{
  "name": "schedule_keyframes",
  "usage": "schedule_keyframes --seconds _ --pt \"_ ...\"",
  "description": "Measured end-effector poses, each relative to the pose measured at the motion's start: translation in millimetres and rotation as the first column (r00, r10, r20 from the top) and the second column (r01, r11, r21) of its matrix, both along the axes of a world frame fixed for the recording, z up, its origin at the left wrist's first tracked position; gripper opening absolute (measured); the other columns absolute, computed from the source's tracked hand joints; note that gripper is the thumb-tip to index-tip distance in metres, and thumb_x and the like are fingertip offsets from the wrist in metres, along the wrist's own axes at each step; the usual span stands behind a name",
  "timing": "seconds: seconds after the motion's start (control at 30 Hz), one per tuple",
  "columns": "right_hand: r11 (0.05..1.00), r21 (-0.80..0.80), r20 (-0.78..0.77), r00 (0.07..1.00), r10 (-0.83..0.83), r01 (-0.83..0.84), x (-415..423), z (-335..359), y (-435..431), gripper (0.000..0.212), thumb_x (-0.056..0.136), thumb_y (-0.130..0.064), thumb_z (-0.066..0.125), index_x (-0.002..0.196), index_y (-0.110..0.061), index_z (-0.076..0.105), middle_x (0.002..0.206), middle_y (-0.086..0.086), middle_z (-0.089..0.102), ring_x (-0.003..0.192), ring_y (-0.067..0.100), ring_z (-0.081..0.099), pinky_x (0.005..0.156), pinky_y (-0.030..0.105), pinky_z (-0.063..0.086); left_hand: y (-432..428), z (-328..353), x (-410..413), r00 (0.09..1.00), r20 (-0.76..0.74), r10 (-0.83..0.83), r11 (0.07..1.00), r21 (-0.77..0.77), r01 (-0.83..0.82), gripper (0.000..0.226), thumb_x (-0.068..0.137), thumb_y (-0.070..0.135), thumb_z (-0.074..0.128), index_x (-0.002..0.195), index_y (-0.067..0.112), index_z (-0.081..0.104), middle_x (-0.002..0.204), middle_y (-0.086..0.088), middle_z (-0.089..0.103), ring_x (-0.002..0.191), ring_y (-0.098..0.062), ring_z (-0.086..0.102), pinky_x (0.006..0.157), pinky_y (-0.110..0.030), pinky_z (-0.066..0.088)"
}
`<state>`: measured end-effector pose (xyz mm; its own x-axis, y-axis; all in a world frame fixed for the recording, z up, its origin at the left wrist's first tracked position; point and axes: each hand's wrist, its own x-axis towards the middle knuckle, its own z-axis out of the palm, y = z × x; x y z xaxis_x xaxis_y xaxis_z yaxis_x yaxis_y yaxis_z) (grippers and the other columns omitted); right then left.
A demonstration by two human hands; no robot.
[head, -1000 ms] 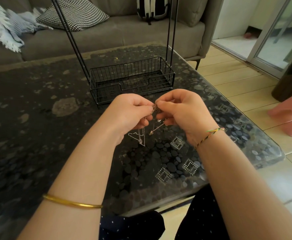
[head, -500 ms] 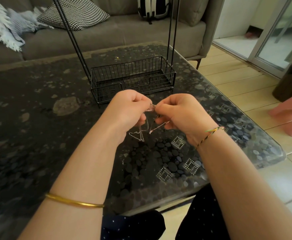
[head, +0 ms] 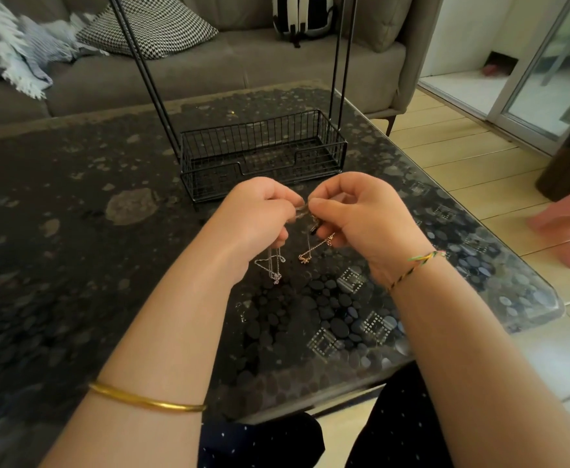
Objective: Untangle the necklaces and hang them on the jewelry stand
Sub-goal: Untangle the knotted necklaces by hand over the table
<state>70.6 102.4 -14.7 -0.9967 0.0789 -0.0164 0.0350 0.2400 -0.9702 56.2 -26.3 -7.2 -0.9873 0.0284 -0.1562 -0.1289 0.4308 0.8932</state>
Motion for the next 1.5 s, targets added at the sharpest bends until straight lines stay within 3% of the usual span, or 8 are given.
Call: schedule_keyframes --seconds 0.2,0.37,0.6,0.83,1.0,1.2,1.4,1.5 --pt "1.0 -0.004 -0.025 0.999 0.02 -0.02 1.2 1.1 -0.7 0.012 0.087 -0.005 0.059 0.078 -0.013 0.061 0.068 0.008 0.054 0.044 0.002 0.051 0.043 0.014 0.041 0.2 0.1 3.0 1.0 0.004 -0.028 1.0 0.004 0.028 0.005 0.087 0.021 0.063 0.086 0.023 0.068 0.068 0.007 0.055 0.062 -0.01 0.051 0.067 -0.029 0.05" --pt "0.999 0.032 -0.048 0.999 0.019 -0.017 -0.5 0.1 -0.4 0.015 0.085 -0.003 0.059 0.081 -0.016 0.064 0.069 0.004 0.055 0.044 0.002 0.052 0.043 0.014 0.042 -1.2 0.3 0.1 0.999 0.024 0.033 0.999 0.008 -0.034 0.007 0.086 0.02 0.062 0.087 0.017 0.069 0.071 -0.004 0.059 0.059 -0.015 0.051 0.078 -0.039 0.053" --pt "0.995 0.095 -0.053 0.998 0.033 -0.028 -1.5 0.4 -1.5 0.022 0.088 -0.003 0.056 0.08 -0.02 0.066 0.06 0.001 0.054 0.048 0.006 0.052 0.047 0.019 0.044 0.7 2.2 -1.9 0.993 0.095 0.062 0.988 0.136 -0.075 0.011 0.091 0.017 0.056 0.093 0.012 0.066 0.072 0.0 0.058 0.053 -0.007 0.05 0.058 -0.025 0.048" --pt "0.984 0.159 -0.076 0.993 0.089 -0.076 0.6 1.1 -3.3 0.018 0.086 -0.01 0.063 0.078 -0.026 0.065 0.067 0.007 0.063 0.056 0.015 0.059 0.056 0.027 0.05 -0.3 2.0 -1.2 0.994 0.088 0.065 0.99 0.122 -0.075 0.013 0.093 0.022 0.056 0.093 0.012 0.065 0.072 0.001 0.058 0.054 -0.008 0.05 0.059 -0.026 0.048" --pt "0.977 0.213 -0.112 0.993 0.031 -0.007 -0.5 1.0 -2.4 0.009 0.084 -0.01 0.063 0.078 -0.015 0.068 0.063 -0.001 0.062 0.05 0.01 0.058 0.047 0.013 0.044 -2.3 2.2 1.1 0.995 0.095 0.037 0.994 0.095 -0.046 0.014 0.093 0.022 0.058 0.089 0.011 0.066 0.074 0.0 0.059 0.056 -0.008 0.051 0.06 -0.026 0.049" --pt "0.981 0.183 -0.093 0.995 -0.044 0.06 -1.4 -1.6 -1.3 0.014 0.083 -0.01 0.061 0.073 -0.018 0.065 0.069 0.001 0.063 0.066 0.015 0.059 0.066 0.031 0.051 -0.4 4.5 3.7 0.981 0.192 -0.006 0.993 0.113 -0.016 0.009 0.093 0.013 0.054 0.089 0.012 0.062 0.071 -0.001 0.055 0.049 -0.007 0.048 0.053 -0.024 0.049" --pt "1.0 0.0 0.003 1.0 0.001 -0.001 1.4 2.4 -2.7 0.013 0.09 -0.004 0.054 0.08 -0.009 0.06 0.067 0.004 0.06 0.051 0.008 0.057 0.046 0.015 0.048 -3.5 3.2 1.3 0.989 0.145 0.017 0.995 0.094 -0.03 0.015 0.092 0.008 0.051 0.092 0.015 0.064 0.066 0.001 0.05 0.045 -0.006 0.039 0.046 -0.022 0.039" --pt "0.999 -0.041 0.019 1.0 0.003 -0.002 0.5 2.9 -0.9 0.015 0.091 -0.003 0.051 0.079 -0.009 0.058 0.068 0.005 0.06 0.049 0.007 0.057 0.044 0.014 0.047 -2.3 3.0 1.6 0.992 0.125 0.01 0.996 0.088 -0.021 0.018 0.092 0.008 0.05 0.09 0.018 0.065 0.067 0.001 0.051 0.047 -0.007 0.04 0.047 -0.023 0.039"
